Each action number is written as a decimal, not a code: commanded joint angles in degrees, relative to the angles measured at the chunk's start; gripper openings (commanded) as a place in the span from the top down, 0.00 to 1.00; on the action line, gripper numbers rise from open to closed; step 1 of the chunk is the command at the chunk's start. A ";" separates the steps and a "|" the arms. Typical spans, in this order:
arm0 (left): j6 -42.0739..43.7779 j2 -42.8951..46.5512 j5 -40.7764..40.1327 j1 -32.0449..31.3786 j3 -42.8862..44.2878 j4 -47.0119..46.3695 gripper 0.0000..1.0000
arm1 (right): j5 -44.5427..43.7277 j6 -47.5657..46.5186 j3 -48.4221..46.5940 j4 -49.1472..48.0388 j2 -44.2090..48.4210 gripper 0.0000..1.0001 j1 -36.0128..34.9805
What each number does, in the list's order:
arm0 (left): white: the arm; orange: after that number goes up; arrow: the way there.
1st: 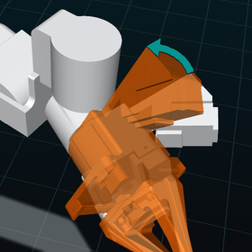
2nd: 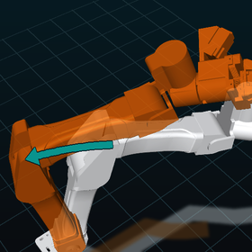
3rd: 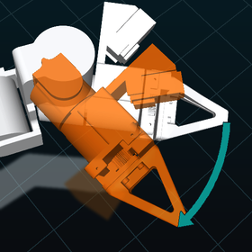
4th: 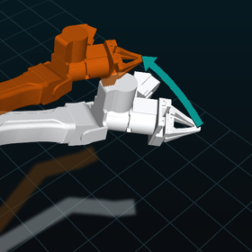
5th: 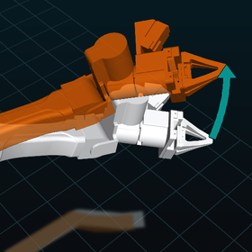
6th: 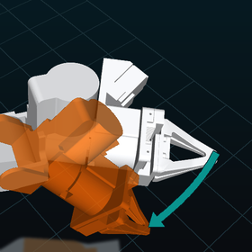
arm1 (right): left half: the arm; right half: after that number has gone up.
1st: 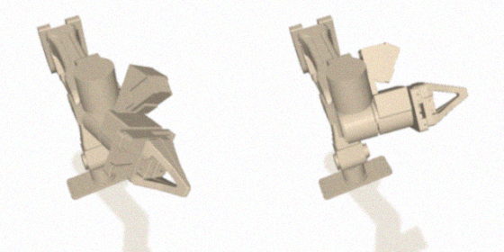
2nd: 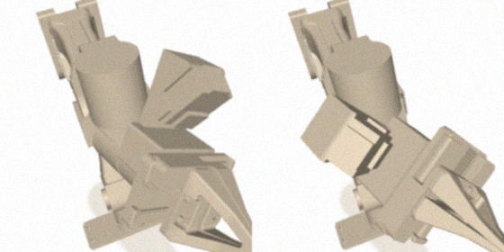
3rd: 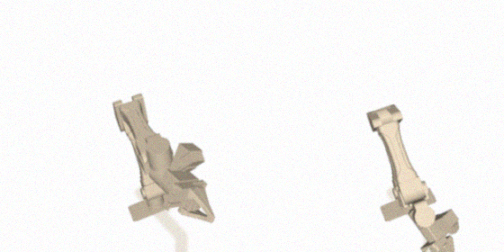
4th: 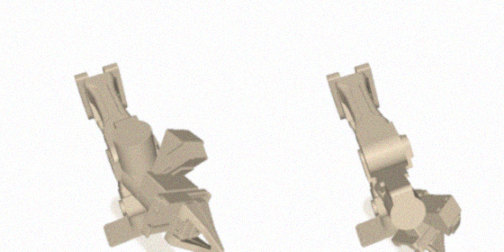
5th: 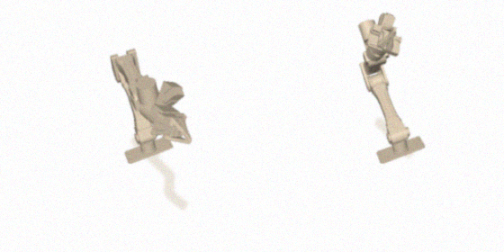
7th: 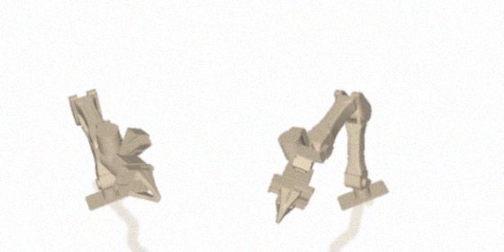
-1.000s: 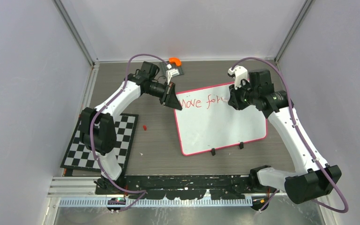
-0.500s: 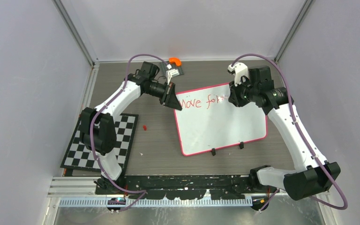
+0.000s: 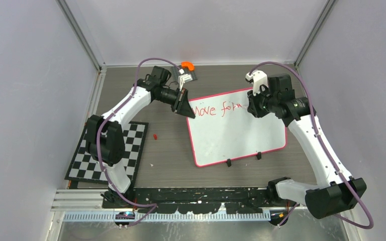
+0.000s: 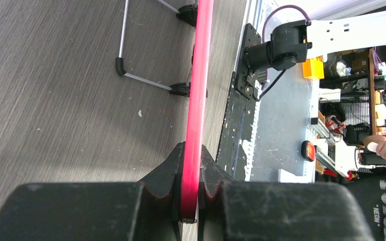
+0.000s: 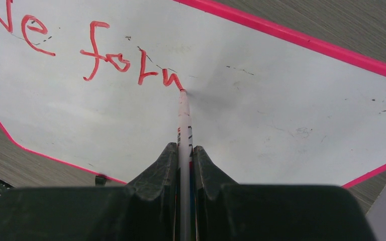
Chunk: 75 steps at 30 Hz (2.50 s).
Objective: Write a sentence on the whiteboard
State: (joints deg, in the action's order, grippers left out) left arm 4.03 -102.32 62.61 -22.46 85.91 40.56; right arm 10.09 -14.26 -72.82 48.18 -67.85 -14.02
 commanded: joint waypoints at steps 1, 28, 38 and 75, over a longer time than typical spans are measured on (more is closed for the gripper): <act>0.56 -0.03 -1.57 -0.39 0.58 0.18 1.00 | -2.01 -0.97 -1.08 -1.28 0.15 1.00 0.46; 0.15 -0.40 -1.35 -0.92 1.50 0.29 1.00 | -2.47 -0.83 -3.06 1.97 2.72 1.00 0.58; 0.10 -0.32 -1.45 -0.98 1.80 0.30 1.00 | -4.93 -0.54 -3.25 -1.30 -0.43 1.00 0.70; 0.55 -0.59 -1.51 -1.03 1.37 0.64 1.00 | -0.26 -1.18 -0.56 -0.73 0.49 1.00 0.73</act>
State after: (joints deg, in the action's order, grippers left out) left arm 4.12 -102.52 63.02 -22.76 86.02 41.25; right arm 9.76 -14.85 -74.30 48.25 -68.95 -13.37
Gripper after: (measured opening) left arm 0.091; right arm 0.184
